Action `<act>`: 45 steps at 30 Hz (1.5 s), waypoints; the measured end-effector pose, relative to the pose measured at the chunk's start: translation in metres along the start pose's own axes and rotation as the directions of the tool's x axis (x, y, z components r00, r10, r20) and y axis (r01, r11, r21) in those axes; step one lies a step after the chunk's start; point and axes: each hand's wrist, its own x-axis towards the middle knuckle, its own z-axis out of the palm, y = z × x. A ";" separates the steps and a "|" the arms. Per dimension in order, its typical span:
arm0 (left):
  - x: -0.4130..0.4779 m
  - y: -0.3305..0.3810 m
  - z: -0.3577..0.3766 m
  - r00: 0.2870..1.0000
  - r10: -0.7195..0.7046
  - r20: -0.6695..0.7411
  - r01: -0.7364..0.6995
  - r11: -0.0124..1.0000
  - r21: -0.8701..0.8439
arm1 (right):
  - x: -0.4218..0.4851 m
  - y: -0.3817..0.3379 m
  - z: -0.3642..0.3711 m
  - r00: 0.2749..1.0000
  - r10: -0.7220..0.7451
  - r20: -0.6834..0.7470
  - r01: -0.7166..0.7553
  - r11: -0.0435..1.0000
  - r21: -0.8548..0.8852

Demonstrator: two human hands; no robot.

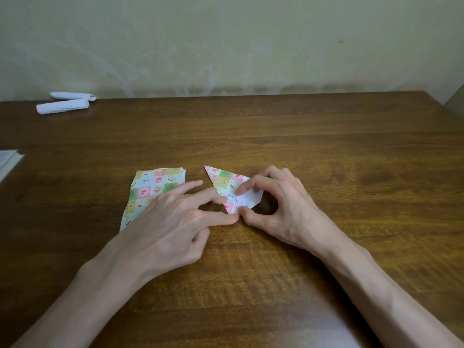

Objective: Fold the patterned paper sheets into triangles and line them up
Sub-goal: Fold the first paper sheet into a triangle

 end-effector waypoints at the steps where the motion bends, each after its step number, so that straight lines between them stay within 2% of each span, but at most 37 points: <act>1: 0.001 0.001 -0.001 1.000 -0.016 0.004 0.016 1.000 -0.013 | 0.000 0.000 0.000 1.000 -0.002 -0.001 0.002 1.000 0.003; 12: 0.001 0.005 -0.005 0.999 -0.011 -0.051 0.012 1.000 0.016 | 0.000 -0.003 -0.003 0.999 0.025 0.027 -0.025 1.000 -0.012; 15: 0.001 0.007 -0.007 0.998 -0.005 -0.062 0.007 0.999 0.032 | 0.001 0.000 -0.007 0.998 0.033 0.052 -0.035 0.999 0.039; 20: 0.001 0.006 -0.006 0.999 -0.010 -0.045 0.009 1.000 -0.024 | 0.004 0.000 -0.013 0.992 0.066 0.106 -0.075 0.993 0.087; 27: 0.002 0.006 -0.003 0.999 0.018 -0.030 -0.017 0.999 0.049 | 0.005 0.000 -0.013 0.989 0.078 0.123 -0.090 0.991 0.096; 31: 0.002 0.008 -0.006 1.000 -0.013 0.001 0.013 1.000 -0.004 | 0.007 0.003 -0.013 0.993 0.070 0.093 -0.088 0.976 0.199; 34: 0.001 0.008 -0.007 0.999 -0.042 0.010 0.043 0.998 -0.041 | 0.008 0.003 -0.013 0.993 0.069 0.094 -0.087 0.976 0.198; 40: -0.001 0.003 -0.007 0.998 -0.046 -0.053 0.043 0.998 -0.051 | 0.008 0.005 -0.022 0.988 0.069 0.139 -0.100 0.967 0.232; 45: -0.002 -0.001 -0.006 0.996 -0.078 0.051 0.085 0.984 -0.159 | 0.007 0.003 -0.022 0.990 0.071 0.118 -0.098 0.966 0.240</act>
